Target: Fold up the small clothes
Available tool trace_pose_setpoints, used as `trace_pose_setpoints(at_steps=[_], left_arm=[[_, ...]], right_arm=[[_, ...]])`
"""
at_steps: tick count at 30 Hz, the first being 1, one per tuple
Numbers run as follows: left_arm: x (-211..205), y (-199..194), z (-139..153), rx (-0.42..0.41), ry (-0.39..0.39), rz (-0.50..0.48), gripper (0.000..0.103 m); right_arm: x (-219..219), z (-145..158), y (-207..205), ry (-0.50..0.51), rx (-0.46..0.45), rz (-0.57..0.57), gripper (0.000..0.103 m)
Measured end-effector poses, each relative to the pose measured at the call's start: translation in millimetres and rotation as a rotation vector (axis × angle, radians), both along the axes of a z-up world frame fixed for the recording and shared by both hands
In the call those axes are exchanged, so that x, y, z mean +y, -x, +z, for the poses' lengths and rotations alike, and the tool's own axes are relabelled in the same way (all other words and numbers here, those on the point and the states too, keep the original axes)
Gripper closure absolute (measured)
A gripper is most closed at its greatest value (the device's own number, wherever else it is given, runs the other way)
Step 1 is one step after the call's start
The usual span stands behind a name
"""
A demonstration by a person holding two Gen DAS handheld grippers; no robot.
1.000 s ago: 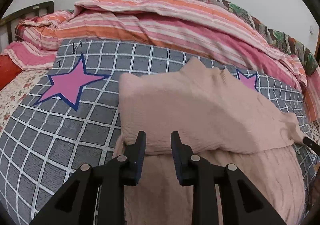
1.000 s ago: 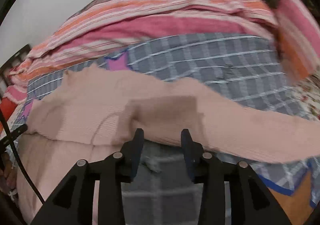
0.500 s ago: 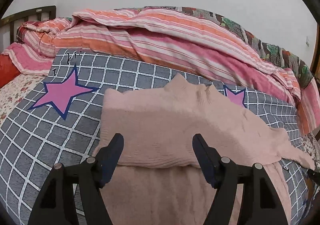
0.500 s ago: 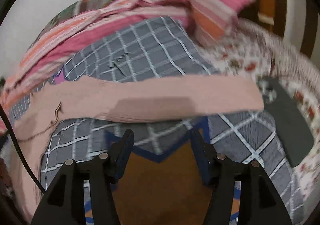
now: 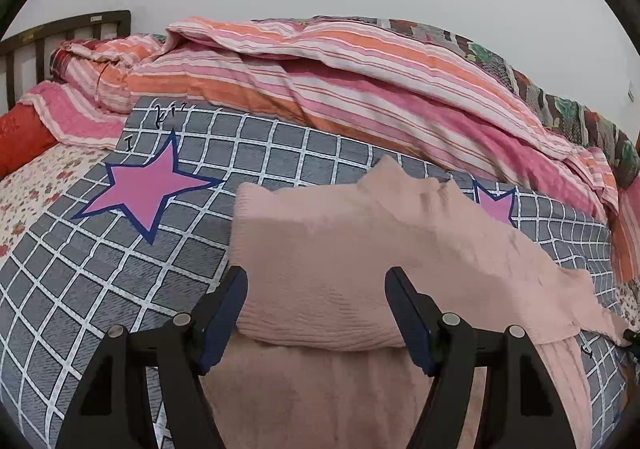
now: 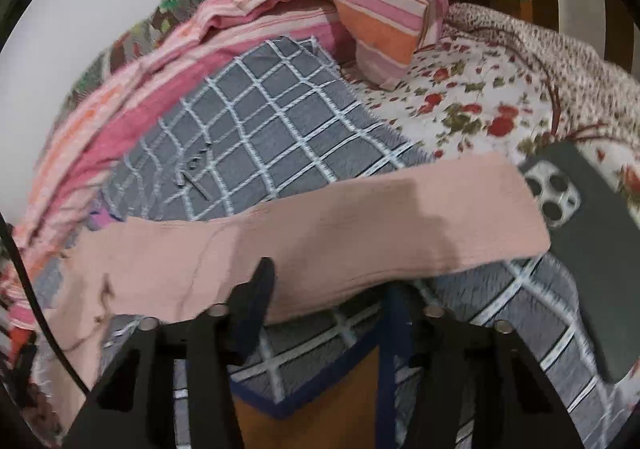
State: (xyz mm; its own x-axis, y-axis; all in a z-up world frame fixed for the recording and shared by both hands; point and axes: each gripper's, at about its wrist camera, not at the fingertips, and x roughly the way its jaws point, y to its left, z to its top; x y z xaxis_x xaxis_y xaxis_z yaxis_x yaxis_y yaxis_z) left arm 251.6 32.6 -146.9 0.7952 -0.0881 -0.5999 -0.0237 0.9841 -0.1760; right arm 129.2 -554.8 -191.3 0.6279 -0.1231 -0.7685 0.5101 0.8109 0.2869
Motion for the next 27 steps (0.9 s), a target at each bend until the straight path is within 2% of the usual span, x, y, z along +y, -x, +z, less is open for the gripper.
trace_pose_setpoints(at_steps=[2, 6, 12, 16, 20, 24, 25, 27], left_arm=[[2.8, 1.2, 1.1, -0.005, -0.001, 0.005, 0.034], [16.2, 5.6, 3.8, -0.016, 0.001, 0.021, 0.034], [58.1, 13.1, 6.2, -0.01, 0.061, 0.084, 0.034], [95.7, 20.8, 4.9, -0.004, 0.112, 0.143, 0.033], [129.7, 30.8, 2.2, -0.007, 0.155, 0.179, 0.033], [152.6, 35.5, -2.5, -0.009, 0.151, 0.201, 0.033], [157.7, 35.2, -4.5, -0.006, 0.15, 0.207, 0.033], [164.6, 32.6, -8.3, 0.006, 0.164, 0.217, 0.033]], right_arm=[[0.0, 2.4, -4.3, 0.043, 0.011, -0.01, 0.094], [12.2, 20.9, -9.8, 0.128, 0.003, -0.001, 0.096], [73.2, 74.1, -30.1, 0.269, -0.055, 0.077, 0.097], [156.5, 105.7, -61.3, 0.396, -0.097, 0.205, 0.097], [264.4, 125.2, -98.1, 0.456, -0.146, 0.375, 0.097], [366.7, 122.0, -130.8, 0.436, -0.174, 0.558, 0.097], [400.6, 113.8, -141.2, 0.421, -0.171, 0.626, 0.097], [439.1, 95.9, -155.4, 0.392, -0.147, 0.7, 0.097]])
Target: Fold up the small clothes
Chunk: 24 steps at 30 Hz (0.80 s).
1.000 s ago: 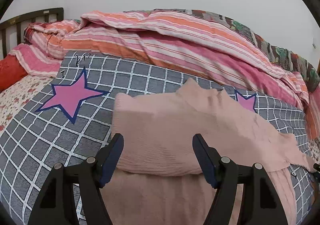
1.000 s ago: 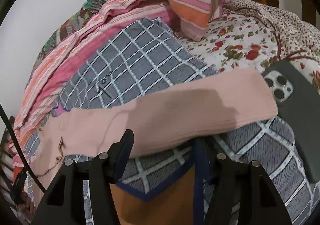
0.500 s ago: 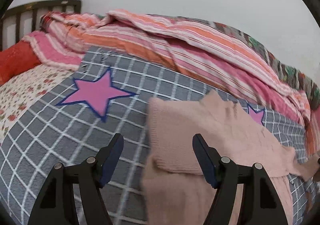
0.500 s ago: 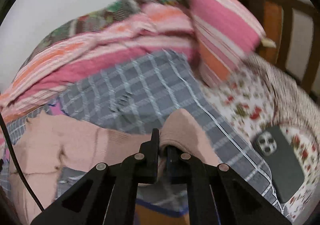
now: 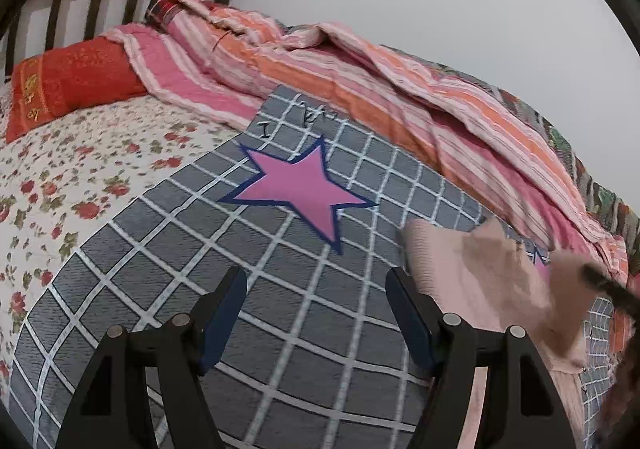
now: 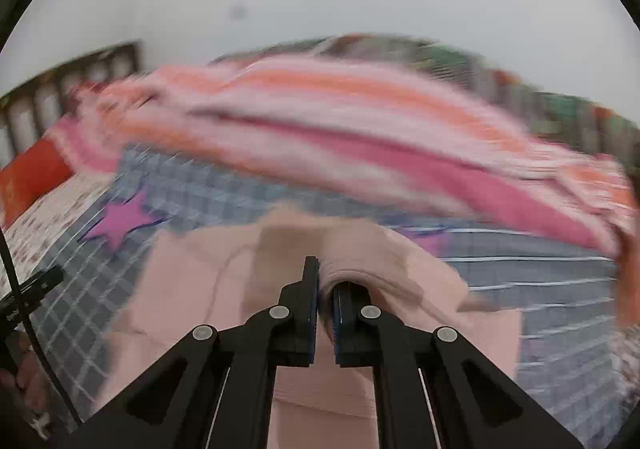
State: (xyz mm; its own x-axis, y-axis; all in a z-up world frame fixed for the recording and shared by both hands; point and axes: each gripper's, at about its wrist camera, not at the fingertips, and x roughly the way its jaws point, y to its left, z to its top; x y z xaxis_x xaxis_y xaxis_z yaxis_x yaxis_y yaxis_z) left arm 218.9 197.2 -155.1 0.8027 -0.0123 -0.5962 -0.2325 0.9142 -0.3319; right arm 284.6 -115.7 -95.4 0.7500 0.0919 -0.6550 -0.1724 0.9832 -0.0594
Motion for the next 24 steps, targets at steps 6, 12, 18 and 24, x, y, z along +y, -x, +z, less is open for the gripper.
trace_pose_setpoints(at_steps=[6, 12, 18, 24], left_arm=[[-16.6, -5.5, 0.3, 0.001, 0.0, -0.055, 0.033], [-61.6, -13.1, 1.5, 0.008, -0.01, -0.2, 0.032], [-105.8, -28.7, -2.9, 0.043, 0.025, -0.285, 0.032], [-127.3, -41.5, -9.3, 0.08, -0.061, -0.24, 0.032]], right_arm=[[60.6, -58.3, -15.5, -0.059, 0.158, 0.127, 0.063], [14.8, -39.4, 24.7, -0.101, 0.059, 0.136, 0.037], [-78.7, -40.8, 51.5, -0.055, 0.033, -0.045, 0.037], [-168.6, -77.6, 54.0, -0.149, 0.146, -0.215, 0.037]])
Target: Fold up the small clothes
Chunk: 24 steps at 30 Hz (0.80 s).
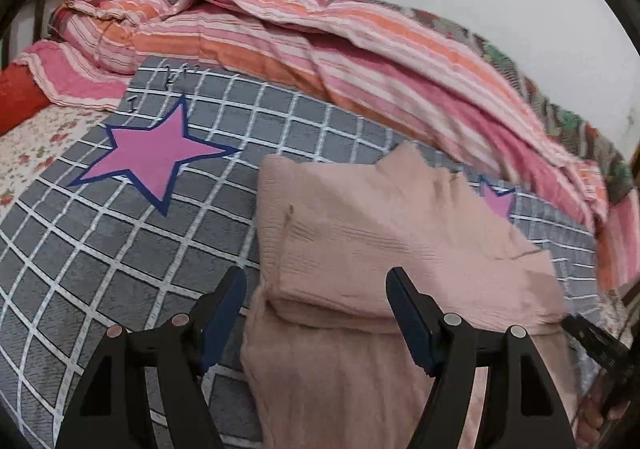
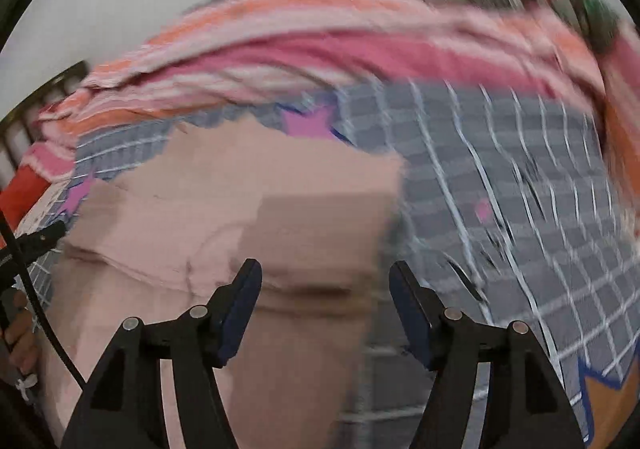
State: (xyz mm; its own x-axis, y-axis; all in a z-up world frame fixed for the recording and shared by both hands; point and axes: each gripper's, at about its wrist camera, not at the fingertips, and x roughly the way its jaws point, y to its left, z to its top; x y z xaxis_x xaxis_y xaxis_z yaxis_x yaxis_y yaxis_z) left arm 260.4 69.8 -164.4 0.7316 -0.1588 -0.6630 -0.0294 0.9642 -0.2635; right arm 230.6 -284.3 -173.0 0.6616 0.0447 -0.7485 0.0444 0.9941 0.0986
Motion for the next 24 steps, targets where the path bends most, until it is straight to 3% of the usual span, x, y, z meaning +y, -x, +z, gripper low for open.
trace_pose_setpoints(at_steps=[3, 7, 9, 11, 16, 21, 24], left_arm=[[6.9, -5.5, -5.5, 0.02, 0.024, 0.042, 0.033], [10.9, -7.2, -8.3, 0.028, 0.03, 0.043, 0.041], [10.8, -4.7, -7.8, 0.014, 0.026, 0.021, 0.052], [8.3, -4.4, -9.6, 0.015, 0.02, -0.038, 0.066], [4.4, -4.9, -14.4, 0.014, 0.007, -0.067, 0.068], [2.5, -4.8, -12.1, -0.009, 0.011, -0.077, 0.092], [-2.2, -0.1, -9.3, -0.046, -0.013, -0.085, 0.095]], right_arm=[[-15.1, -10.9, 1.4, -0.032, 0.052, 0.011, 0.039], [-9.3, -18.5, -2.1, 0.005, 0.08, 0.014, 0.048], [-6.6, -19.7, -2.6, 0.017, 0.075, 0.032, 0.057], [-5.3, -19.4, -2.2, 0.013, 0.068, 0.036, 0.06], [-7.4, -17.3, 2.4, 0.007, 0.054, 0.048, 0.06], [-14.0, 0.4, 8.0, -0.054, -0.036, 0.065, 0.058], [-15.1, 2.8, 0.1, -0.088, -0.05, 0.056, 0.056]])
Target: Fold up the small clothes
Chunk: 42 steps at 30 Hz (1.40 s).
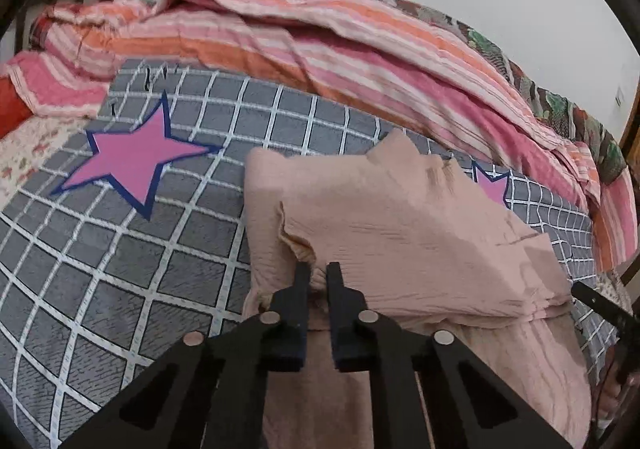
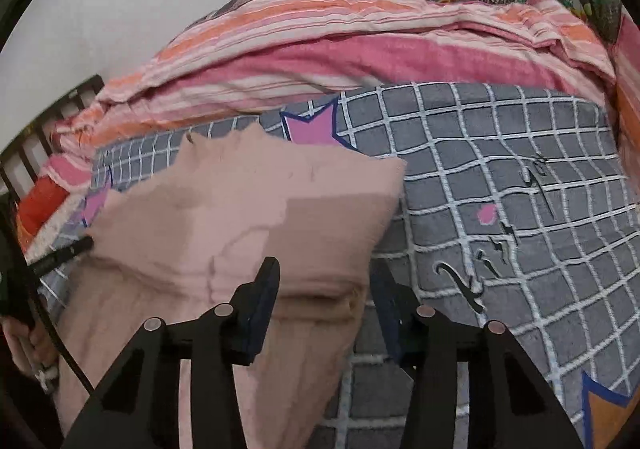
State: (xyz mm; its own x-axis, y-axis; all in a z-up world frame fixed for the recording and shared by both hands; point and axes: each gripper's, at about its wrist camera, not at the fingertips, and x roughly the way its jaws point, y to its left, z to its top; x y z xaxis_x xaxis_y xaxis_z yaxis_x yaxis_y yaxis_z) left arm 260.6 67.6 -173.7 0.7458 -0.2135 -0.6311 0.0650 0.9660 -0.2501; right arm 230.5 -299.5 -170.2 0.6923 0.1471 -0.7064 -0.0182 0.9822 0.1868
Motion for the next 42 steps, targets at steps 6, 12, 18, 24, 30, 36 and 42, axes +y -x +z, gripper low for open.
trace_pose_setpoints(at_steps=[6, 12, 18, 24, 30, 36, 42], left_arm=[[10.7, 0.3, 2.6, -0.018, 0.007, 0.03, 0.095], [9.2, -3.8, -7.1, 0.044, -0.039, 0.063, 0.068], [22.0, 0.4, -9.6, 0.052, 0.002, 0.111, 0.055], [20.4, 12.3, -6.5, 0.035, 0.003, 0.074, 0.056], [20.7, 42.5, 0.2, 0.008, 0.048, 0.037, 0.058], [23.2, 110.7, -8.0, 0.017, 0.022, -0.018, 0.057], [46.1, 174.2, -23.3, 0.092, 0.089, -0.02, 0.051]], right_arm=[[2.2, -23.1, -19.9, 0.025, 0.102, -0.058, 0.055], [-3.5, -30.5, -18.8, 0.02, 0.099, -0.094, 0.045], [-0.5, -30.2, -15.5, 0.039, 0.099, -0.09, 0.047], [9.6, -20.1, -1.6, 0.083, 0.071, -0.053, 0.056], [18.4, 3.8, 45.1, 0.089, 0.001, -0.071, 0.056], [22.8, 12.2, 116.0, 0.145, -0.027, -0.086, 0.054], [17.7, 9.1, 179.5, 0.111, 0.013, -0.107, 0.054]])
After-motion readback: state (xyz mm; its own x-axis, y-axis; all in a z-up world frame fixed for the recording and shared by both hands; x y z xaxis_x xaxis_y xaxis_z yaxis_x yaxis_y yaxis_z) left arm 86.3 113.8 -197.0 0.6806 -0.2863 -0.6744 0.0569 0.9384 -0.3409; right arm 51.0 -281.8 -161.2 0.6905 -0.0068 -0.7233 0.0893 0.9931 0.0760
